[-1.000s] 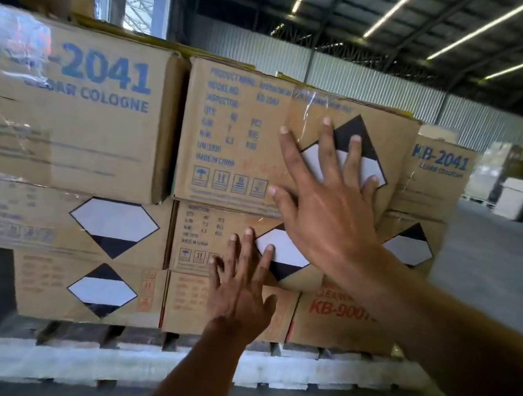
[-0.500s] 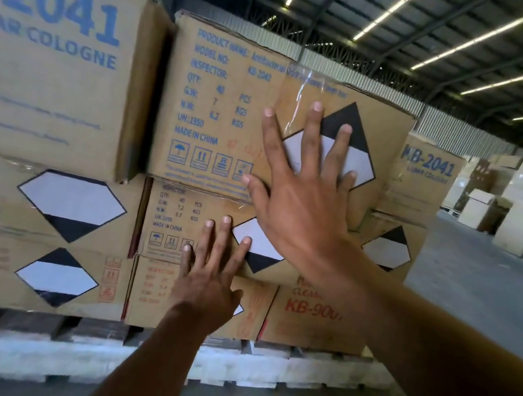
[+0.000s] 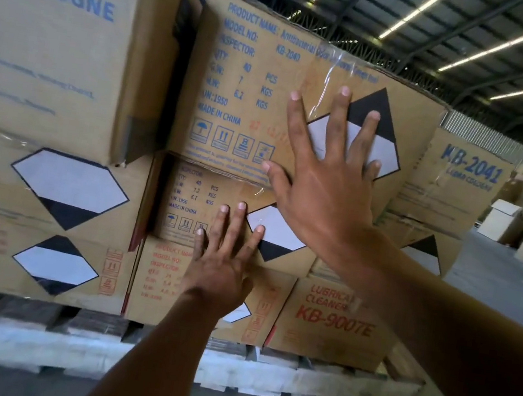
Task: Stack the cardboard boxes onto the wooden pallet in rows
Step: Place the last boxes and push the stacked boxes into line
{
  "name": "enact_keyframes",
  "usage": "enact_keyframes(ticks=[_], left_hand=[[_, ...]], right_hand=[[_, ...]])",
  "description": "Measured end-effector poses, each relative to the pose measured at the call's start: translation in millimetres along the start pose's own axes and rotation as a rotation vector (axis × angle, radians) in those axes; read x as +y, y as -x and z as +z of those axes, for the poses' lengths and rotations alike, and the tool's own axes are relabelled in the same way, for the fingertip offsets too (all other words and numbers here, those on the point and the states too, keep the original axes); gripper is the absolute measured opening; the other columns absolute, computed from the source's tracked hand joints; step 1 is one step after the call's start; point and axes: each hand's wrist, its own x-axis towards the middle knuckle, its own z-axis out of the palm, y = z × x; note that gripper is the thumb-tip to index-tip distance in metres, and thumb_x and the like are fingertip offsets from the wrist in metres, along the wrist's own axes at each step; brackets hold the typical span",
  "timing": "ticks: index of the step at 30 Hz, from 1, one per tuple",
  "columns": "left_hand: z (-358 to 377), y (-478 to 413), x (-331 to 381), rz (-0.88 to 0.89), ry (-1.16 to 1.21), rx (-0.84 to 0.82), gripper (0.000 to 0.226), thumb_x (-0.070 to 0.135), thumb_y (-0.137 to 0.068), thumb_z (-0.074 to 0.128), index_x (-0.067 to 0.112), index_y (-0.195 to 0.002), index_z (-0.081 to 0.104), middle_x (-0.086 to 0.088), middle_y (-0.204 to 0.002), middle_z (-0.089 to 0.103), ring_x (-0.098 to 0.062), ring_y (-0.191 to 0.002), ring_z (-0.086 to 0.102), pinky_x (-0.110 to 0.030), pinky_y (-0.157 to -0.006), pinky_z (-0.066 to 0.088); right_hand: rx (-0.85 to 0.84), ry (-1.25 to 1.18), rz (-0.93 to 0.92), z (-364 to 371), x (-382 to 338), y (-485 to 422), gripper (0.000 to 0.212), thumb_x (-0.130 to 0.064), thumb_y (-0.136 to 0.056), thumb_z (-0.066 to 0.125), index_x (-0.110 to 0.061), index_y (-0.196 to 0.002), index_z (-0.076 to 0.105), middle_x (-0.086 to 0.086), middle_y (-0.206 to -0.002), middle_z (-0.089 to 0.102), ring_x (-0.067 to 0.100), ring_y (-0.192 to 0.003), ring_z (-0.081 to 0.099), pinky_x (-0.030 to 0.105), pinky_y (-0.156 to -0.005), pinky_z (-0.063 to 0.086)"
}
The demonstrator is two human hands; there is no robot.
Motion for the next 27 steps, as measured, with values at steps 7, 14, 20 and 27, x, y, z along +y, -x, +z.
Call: enact_keyframes(ticks=[7,14,20,27], left_hand=[[2,-16,-2,-0.005,0.016,-0.025,0.086,0.049,-0.095,0.042,0.037,-0.154,-0.02,-0.005,-0.145,-0.056,-0.032,-0.14,-0.043,-0.06,-0.12,0.006],[7,-20,-3,-0.017,0.031,0.0,0.088,0.051,-0.094,0.044,0.036,-0.155,-0.017,-0.006,-0.148,-0.053,-0.032,-0.141,-0.043,-0.061,-0.12,0.008],[8,-19,-4,-0.013,0.02,0.003,0.088,0.052,-0.094,0.041,0.036,-0.155,-0.021,-0.006,-0.147,-0.054,-0.032,-0.138,-0.046,-0.06,-0.12,0.008],[16,-20,-5,-0.003,0.006,0.038,0.085,0.051,-0.096,0.038,0.035,-0.154,-0.022,-0.008,-0.148,-0.053,-0.033,-0.139,-0.045,-0.061,-0.12,0.007]], right_hand=[[0.013,0.024,-0.014,15,7,-13,0.083,-0.065,-0.097,0.039,-0.038,-0.158,-0.011,0.016,-0.165,-0.02,0.056,-0.146,-0.012,0.079,-0.105,0.025],[0.022,0.051,-0.013,40,11,-29,0.081,-0.065,-0.098,0.037,-0.037,-0.158,-0.01,0.017,-0.165,-0.019,0.057,-0.146,-0.011,0.078,-0.103,0.028],[-0.002,0.029,-0.002,66,11,-51,0.08,-0.063,-0.099,0.038,-0.038,-0.158,-0.01,0.015,-0.165,-0.021,0.056,-0.146,-0.013,0.079,-0.104,0.024],[-0.019,0.019,0.011,86,14,-67,0.079,-0.064,-0.099,0.036,-0.039,-0.157,-0.012,0.013,-0.165,-0.023,0.055,-0.146,-0.015,0.078,-0.107,0.022]])
